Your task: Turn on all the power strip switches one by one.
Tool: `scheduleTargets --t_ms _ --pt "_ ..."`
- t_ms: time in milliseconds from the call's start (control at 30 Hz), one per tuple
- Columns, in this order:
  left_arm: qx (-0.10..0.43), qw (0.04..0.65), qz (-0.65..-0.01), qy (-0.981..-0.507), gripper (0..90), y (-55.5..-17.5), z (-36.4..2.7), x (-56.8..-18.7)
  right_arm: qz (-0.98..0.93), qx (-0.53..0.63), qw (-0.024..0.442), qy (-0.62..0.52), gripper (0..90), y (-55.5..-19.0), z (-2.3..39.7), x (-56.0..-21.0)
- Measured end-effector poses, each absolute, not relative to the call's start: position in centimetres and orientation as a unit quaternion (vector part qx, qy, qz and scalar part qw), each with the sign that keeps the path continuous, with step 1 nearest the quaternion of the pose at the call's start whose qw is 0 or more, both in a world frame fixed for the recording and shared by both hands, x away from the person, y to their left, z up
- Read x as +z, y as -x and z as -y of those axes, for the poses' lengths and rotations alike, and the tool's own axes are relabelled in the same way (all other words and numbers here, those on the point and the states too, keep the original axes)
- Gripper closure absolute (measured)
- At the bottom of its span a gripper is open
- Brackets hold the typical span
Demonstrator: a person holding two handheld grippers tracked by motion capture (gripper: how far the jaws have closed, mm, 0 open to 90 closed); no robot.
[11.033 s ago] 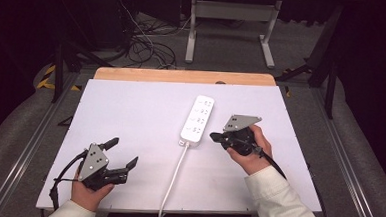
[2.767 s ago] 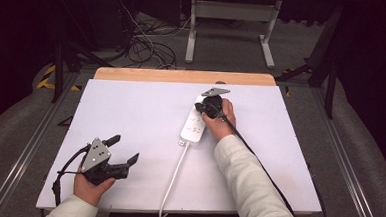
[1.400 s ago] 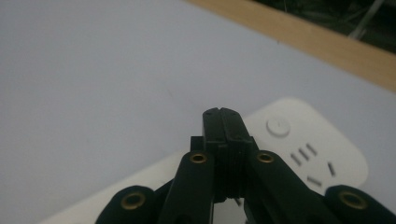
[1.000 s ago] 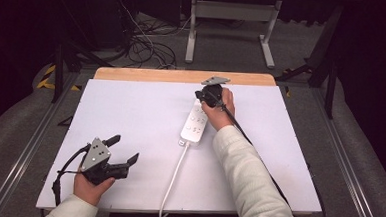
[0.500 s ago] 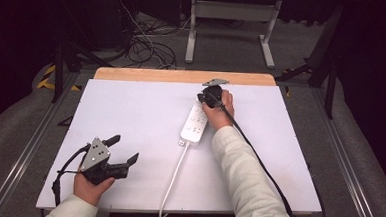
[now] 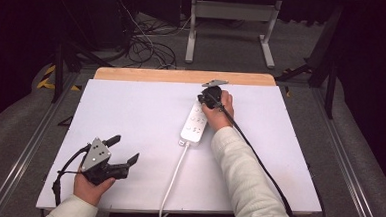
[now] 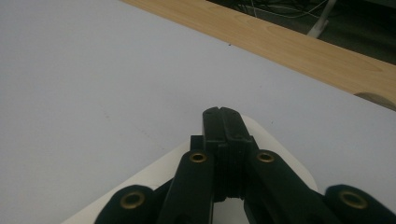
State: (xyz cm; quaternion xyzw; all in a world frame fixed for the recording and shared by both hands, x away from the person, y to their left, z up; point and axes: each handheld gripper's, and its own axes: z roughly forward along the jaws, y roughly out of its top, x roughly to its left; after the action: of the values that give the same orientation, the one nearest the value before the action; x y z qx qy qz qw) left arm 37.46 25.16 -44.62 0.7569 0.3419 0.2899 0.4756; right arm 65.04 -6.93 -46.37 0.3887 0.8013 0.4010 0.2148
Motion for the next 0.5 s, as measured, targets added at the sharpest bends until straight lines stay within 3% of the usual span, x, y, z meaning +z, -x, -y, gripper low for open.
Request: scheduleTargets --t_ms 500 --pt "0.291 0.475 -0.340 -0.757 18.4 -37.47 -25.16 -44.62 -0.799 0.400 0.205 -0.400 90.0 -65.18 7.10 -46.47"
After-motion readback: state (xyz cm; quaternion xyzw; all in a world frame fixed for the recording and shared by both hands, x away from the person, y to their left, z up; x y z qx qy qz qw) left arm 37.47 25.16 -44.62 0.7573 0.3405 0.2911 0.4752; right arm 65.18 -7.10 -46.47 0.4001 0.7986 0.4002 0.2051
